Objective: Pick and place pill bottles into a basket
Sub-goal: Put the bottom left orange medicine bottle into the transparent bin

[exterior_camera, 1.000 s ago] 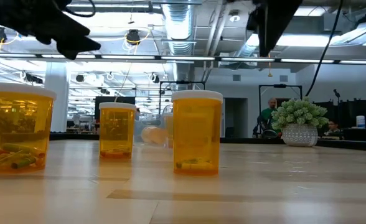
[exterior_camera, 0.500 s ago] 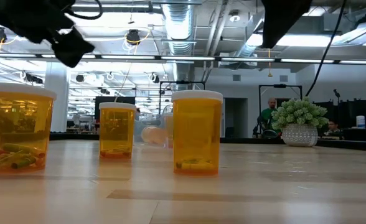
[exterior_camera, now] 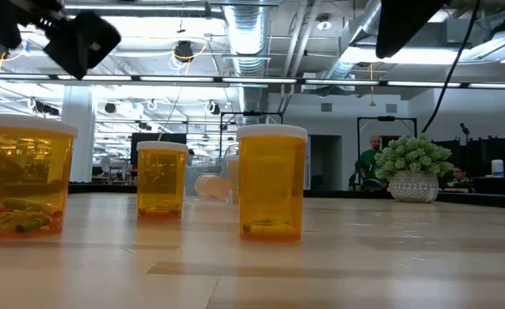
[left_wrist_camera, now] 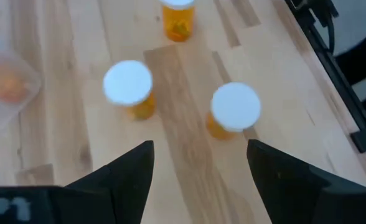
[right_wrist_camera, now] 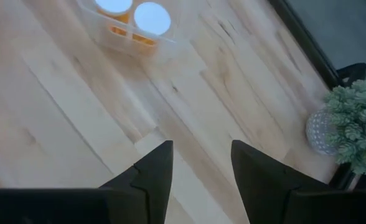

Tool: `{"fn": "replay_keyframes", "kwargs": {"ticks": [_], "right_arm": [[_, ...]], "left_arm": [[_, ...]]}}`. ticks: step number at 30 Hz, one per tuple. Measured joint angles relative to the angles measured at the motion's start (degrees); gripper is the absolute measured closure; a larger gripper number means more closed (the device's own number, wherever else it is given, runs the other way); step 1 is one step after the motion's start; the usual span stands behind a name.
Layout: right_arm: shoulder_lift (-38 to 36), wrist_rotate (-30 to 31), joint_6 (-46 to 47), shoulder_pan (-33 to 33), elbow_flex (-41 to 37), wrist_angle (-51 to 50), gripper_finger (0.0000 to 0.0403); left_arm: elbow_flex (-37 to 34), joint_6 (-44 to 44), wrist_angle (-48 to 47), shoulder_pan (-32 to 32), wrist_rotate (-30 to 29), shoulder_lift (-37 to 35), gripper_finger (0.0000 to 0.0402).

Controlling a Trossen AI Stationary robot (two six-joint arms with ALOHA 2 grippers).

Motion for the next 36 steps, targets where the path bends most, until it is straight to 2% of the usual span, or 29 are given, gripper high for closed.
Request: {"fn": "replay_keyframes", "kwargs": {"ticks": [7, 13, 18, 29, 36], "right_arm": [[0.0, 0.1, 1.0, 0.4, 0.0, -0.2, 0.0248], [0.0, -0.1, 1.1, 0.5, 0.0, -0.7, 0.0248], [0.0, -0.1, 0.7, 0.5, 0.0, -0.7, 0.0248], [0.0, -1.6, 0.6, 0.5, 0.0, -0.7, 0.0248], [0.0, -1.8, 1.0, 1.1, 0.0, -0.7, 0.0248]], "left_arm": [[6.9, 2.3, -1.2, -0.8, 1.6, 9.7, 0.0134], [8.6, 3.6, -1.2, -0.9, 5.8, 13.8, 0.0119], [11.2, 6.1, -0.5, -1.6, 6.2, 17.4, 0.0112], [11.5, 17.2, -1.9, -1.9, 4.1, 18.4, 0.011], [11.5, 17.8, -1.7, -1.9, 2.2, 18.4, 0.011]]}}
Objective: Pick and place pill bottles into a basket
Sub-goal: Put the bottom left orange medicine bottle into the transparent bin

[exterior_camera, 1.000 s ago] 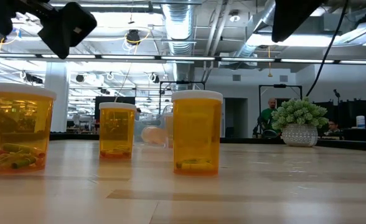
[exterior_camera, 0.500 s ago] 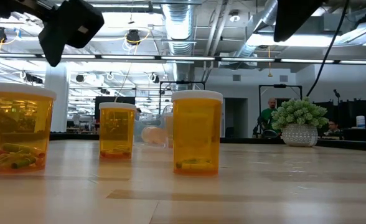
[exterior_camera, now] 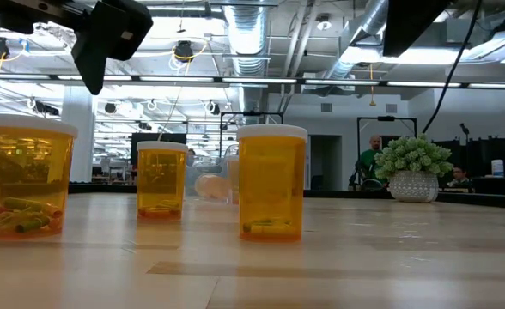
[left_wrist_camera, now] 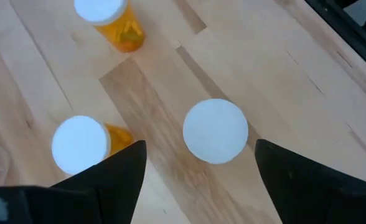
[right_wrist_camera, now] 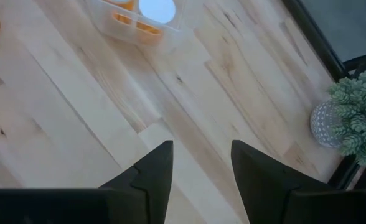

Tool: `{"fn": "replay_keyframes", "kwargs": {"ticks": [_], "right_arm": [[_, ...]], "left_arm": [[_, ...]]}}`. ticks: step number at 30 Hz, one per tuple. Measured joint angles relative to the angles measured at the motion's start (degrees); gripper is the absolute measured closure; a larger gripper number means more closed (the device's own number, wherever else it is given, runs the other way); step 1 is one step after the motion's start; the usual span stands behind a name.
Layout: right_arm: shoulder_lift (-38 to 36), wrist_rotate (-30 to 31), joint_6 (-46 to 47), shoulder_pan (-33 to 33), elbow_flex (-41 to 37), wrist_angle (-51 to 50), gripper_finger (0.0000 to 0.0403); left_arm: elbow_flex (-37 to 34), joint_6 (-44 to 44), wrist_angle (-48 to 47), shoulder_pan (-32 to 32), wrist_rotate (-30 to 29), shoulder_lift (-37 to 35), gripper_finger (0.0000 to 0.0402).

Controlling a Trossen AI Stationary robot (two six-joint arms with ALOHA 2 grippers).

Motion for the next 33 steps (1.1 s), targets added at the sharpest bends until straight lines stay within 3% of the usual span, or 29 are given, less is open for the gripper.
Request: {"fn": "replay_keyframes", "kwargs": {"ticks": [10, 20, 28, 33], "right_arm": [[0.0, 0.0, 0.6, 0.0, 0.0, 0.9, 0.0248], [0.0, -0.1, 0.3, 0.0, 0.0, 1.3, 0.0248], [0.0, -0.1, 0.0, 0.2, 0.0, 1.6, 0.0248], [0.0, -0.2, 0.0, 1.1, 0.0, 1.9, 0.0248]], "left_arm": [[0.0, -2.7, -0.2, 0.3, 0.8, 0.0, 0.011], [0.4, -6.6, -1.1, 0.4, -2.6, 1.6, 0.011], [9.3, -6.2, -11.0, 0.4, -0.7, 9.5, 0.011], [11.0, -5.6, -12.9, 0.4, 0.2, 10.7, 0.011]]}}
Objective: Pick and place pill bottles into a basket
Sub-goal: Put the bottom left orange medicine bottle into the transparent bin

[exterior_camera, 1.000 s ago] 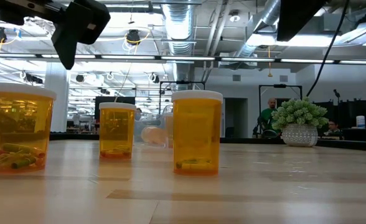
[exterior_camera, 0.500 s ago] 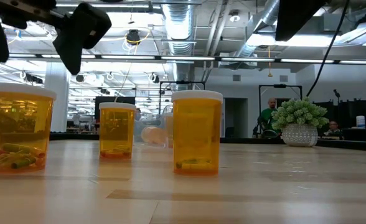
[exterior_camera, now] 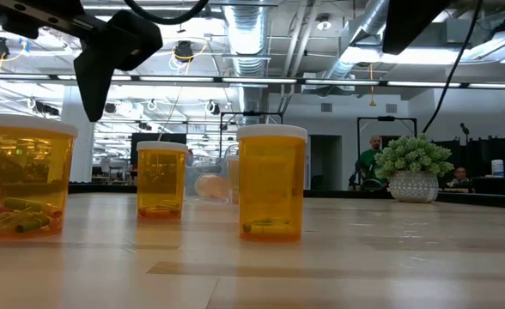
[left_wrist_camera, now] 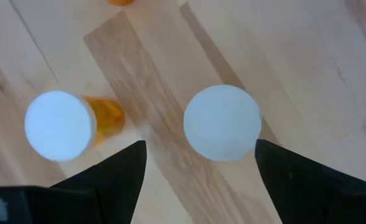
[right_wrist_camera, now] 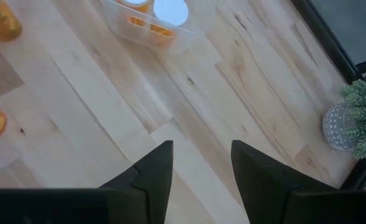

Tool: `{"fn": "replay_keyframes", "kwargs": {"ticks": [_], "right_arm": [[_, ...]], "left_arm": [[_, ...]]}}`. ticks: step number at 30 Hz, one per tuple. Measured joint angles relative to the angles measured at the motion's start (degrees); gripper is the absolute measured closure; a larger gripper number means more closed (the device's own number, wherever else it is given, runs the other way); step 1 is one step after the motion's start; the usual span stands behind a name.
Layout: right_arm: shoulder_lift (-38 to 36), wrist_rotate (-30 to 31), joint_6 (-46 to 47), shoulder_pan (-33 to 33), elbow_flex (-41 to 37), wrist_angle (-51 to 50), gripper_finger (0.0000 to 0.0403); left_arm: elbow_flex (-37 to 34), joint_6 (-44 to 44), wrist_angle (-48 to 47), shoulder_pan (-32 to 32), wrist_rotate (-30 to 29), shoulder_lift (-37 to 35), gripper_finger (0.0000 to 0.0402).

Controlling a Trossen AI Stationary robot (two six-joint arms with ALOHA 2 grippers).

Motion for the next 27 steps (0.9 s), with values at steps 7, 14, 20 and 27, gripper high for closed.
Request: {"fn": "replay_keyframes", "kwargs": {"ticks": [7, 14, 20, 27], "right_arm": [[0.0, 0.0, 1.0, 1.1, 0.0, 0.1, 0.0248], [0.0, -0.1, 1.1, 1.2, 0.0, 0.1, 0.0248], [0.0, -0.1, 1.5, 1.1, 0.0, 0.1, 0.0248], [0.0, -0.3, 1.5, 0.9, 0.0, 0.8, 0.0248]], "left_arm": [[0.1, 0.0, 1.6, 0.0, 1.6, 0.0, 0.011], [0.1, 0.1, 1.4, -0.4, 1.7, 0.0, 0.011], [0.1, 0.3, 1.4, -0.7, 0.9, 0.0, 0.011], [0.2, 0.9, 1.5, -0.9, 2.1, 2.0, 0.011]]}}
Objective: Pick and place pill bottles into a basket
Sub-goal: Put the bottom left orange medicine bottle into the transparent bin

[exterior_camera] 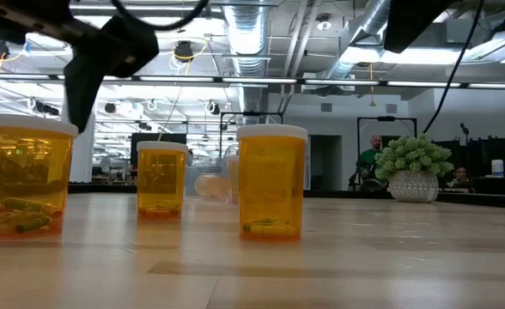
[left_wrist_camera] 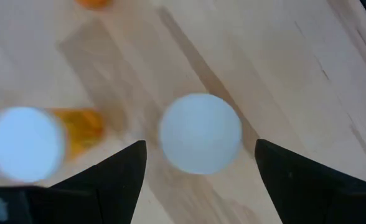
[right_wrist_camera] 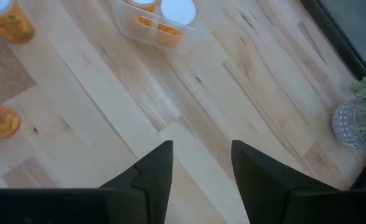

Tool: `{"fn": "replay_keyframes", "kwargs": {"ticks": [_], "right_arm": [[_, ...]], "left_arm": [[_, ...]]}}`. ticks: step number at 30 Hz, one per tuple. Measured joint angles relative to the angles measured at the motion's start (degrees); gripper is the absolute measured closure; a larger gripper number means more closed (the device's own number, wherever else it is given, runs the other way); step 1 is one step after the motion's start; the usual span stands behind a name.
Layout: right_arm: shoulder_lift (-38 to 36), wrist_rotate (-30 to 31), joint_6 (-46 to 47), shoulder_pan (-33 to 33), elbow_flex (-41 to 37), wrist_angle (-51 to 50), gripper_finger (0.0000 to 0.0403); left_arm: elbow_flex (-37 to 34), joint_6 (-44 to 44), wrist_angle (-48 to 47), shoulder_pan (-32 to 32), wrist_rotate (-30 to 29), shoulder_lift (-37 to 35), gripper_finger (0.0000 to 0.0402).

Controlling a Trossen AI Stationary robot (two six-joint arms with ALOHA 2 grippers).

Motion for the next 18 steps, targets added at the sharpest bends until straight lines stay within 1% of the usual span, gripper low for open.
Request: {"fn": "replay_keyframes", "kwargs": {"ticks": [2, 8, 18], "right_arm": [[0.0, -0.1, 0.0, 0.0, 0.0, 0.6, 0.0248], [0.0, -0.1, 0.4, 0.0, 0.0, 1.4, 0.0248], [0.0, -0.4, 0.5, 0.1, 0.0, 2.2, 0.0248]], "left_arm": [[0.4, 0.2, 0.1, 0.0, 1.5, 1.0, 0.011], [0.7, 1.5, 0.1, 0.1, 1.2, 0.9, 0.011], [0.4, 3.6, 2.4, 0.5, 1.5, 3.8, 0.011]]}}
